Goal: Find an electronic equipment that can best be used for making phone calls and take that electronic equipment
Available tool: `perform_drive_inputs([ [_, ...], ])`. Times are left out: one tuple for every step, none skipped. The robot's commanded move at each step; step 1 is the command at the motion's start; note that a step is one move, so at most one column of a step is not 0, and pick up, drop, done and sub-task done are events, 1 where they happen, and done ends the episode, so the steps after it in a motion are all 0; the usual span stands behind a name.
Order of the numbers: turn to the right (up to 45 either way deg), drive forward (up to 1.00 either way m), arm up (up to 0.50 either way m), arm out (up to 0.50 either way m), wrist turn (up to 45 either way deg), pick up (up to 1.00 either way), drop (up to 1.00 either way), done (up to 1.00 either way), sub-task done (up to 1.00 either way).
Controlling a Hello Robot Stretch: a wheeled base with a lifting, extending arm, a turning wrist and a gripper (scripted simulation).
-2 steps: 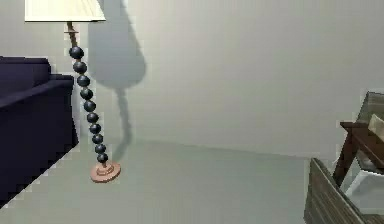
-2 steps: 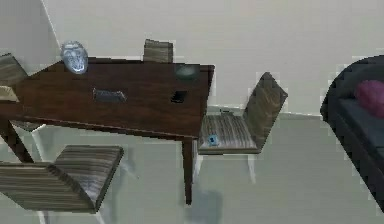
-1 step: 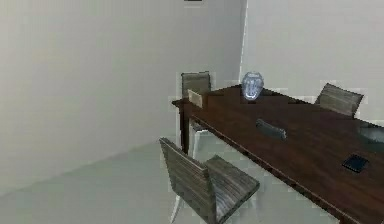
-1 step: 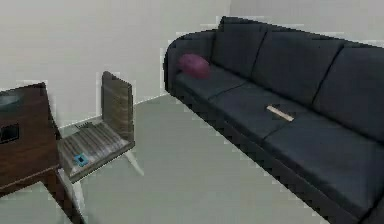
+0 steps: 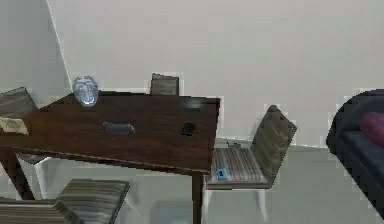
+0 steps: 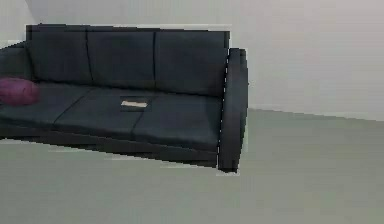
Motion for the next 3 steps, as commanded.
perform_drive_inputs([
  [39.0,0.0,0.0,0.0,0.0,0.0,0.0,0.0,0.0],
  [0.0,1.0,0.0,0.0,0.0,0.0,0.0,0.0,0.0],
  [6.0,0.0,0.0,0.0,0.0,0.0,0.0,0.0,0.0],
])
